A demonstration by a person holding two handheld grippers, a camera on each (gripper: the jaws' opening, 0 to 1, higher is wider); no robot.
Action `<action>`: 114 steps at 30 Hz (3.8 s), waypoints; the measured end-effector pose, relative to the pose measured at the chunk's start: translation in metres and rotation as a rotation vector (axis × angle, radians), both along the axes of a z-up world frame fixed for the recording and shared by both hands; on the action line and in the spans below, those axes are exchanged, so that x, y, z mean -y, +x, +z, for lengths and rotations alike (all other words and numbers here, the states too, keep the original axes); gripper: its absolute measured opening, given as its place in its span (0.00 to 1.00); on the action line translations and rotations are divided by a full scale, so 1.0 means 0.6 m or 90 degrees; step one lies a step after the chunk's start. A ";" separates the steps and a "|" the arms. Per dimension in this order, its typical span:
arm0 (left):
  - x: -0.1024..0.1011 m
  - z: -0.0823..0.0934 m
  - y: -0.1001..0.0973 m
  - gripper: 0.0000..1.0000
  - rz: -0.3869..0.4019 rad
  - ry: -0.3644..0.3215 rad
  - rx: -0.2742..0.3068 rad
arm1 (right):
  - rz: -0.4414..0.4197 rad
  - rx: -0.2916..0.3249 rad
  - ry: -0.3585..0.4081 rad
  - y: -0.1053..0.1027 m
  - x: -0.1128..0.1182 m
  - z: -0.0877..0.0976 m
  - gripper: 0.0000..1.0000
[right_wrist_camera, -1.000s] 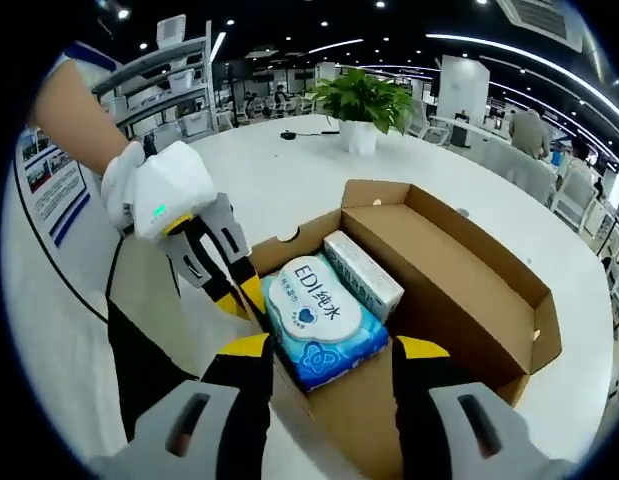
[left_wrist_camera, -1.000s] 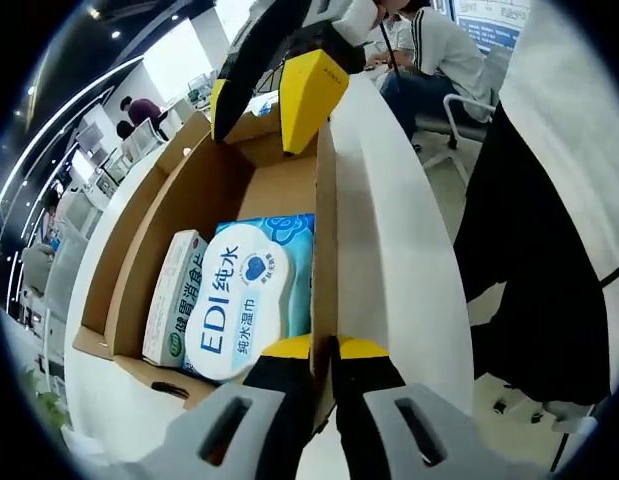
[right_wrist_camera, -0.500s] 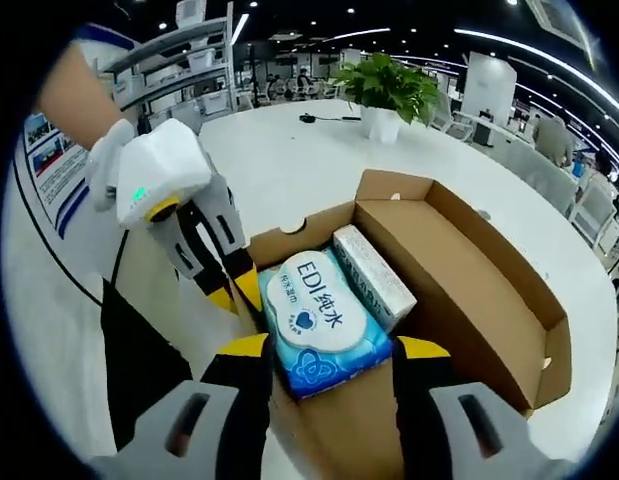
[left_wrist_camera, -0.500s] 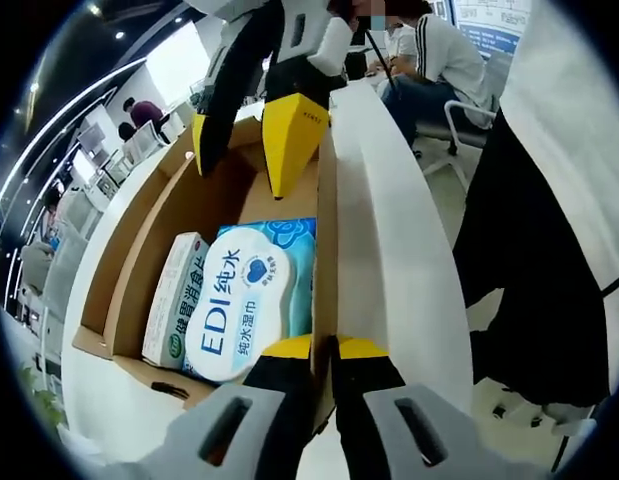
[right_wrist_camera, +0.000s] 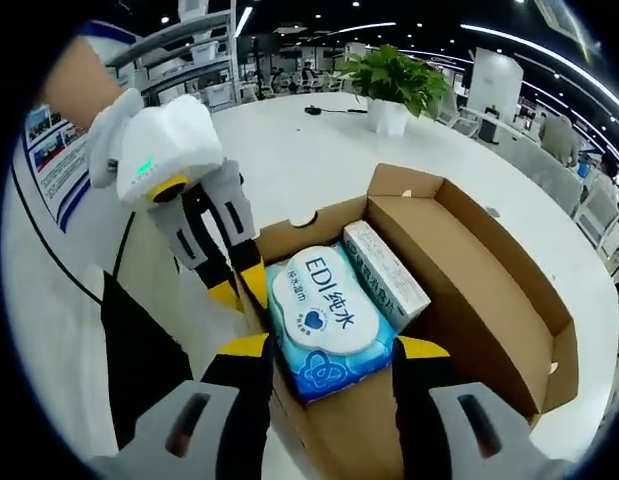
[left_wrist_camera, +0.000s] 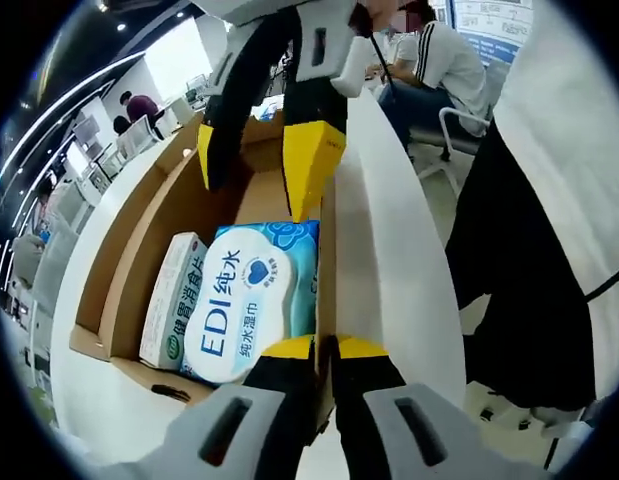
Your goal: Operate the shoe box by opening the lid, removing the specified soft item, and placing it in the target area until the item is outside and the box remains undamaged.
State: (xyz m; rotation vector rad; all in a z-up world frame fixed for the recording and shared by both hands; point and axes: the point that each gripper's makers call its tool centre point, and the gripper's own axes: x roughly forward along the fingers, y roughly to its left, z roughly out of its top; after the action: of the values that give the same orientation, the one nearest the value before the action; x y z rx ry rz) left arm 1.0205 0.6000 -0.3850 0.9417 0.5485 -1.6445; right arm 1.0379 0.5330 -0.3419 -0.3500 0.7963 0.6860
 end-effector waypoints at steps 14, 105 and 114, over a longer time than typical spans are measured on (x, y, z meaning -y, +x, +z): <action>-0.004 0.014 -0.006 0.01 0.000 -0.037 -0.045 | 0.096 -0.024 -0.048 0.024 0.003 -0.023 0.49; 0.002 -0.007 -0.007 0.02 0.022 -0.002 -0.046 | 0.283 -0.195 -0.225 -0.022 0.127 -0.118 0.58; 0.002 -0.010 -0.007 0.02 0.026 0.009 -0.038 | 0.276 -0.237 -0.289 -0.036 0.173 -0.116 0.60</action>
State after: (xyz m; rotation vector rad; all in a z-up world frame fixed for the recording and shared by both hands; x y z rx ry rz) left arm 1.0160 0.5990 -0.3907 0.8882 0.6167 -1.6378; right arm 1.0160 0.4294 -0.4113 -0.8400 1.2530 0.9909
